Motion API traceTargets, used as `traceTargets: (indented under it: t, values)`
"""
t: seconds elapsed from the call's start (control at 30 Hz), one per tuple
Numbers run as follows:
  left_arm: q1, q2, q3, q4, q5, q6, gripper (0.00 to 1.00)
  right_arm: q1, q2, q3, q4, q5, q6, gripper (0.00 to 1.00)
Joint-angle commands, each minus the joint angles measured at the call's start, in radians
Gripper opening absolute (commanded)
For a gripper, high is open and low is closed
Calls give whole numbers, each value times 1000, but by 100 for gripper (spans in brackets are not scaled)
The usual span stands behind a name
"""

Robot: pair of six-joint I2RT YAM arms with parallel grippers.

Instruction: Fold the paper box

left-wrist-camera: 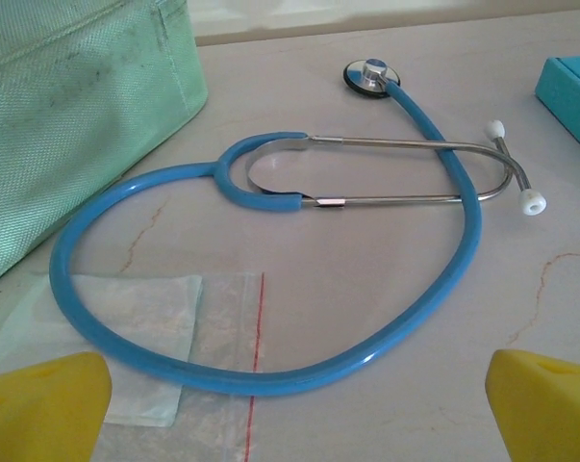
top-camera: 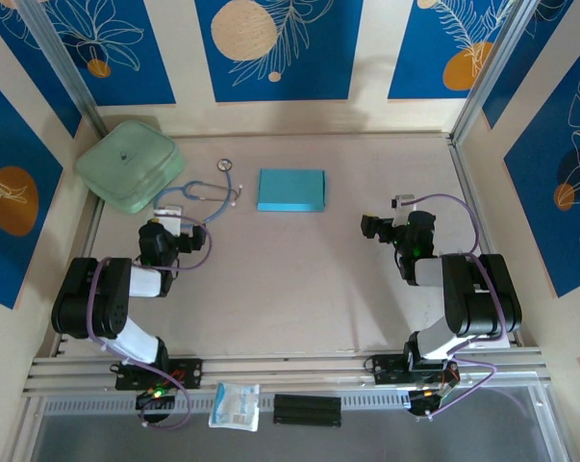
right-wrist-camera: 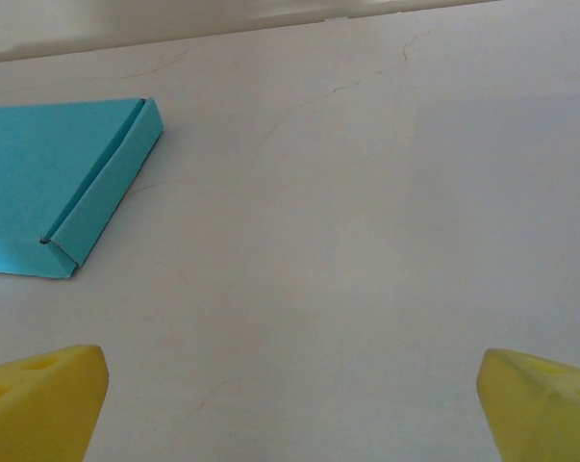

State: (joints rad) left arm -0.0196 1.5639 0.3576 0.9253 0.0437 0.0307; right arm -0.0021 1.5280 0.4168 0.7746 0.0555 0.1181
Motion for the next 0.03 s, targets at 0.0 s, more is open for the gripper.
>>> traceTargets:
  t: [0.0]
  values:
    - [0, 1, 11, 29, 22, -8, 99, -3, -7, -5, 38, 14, -16, 99]
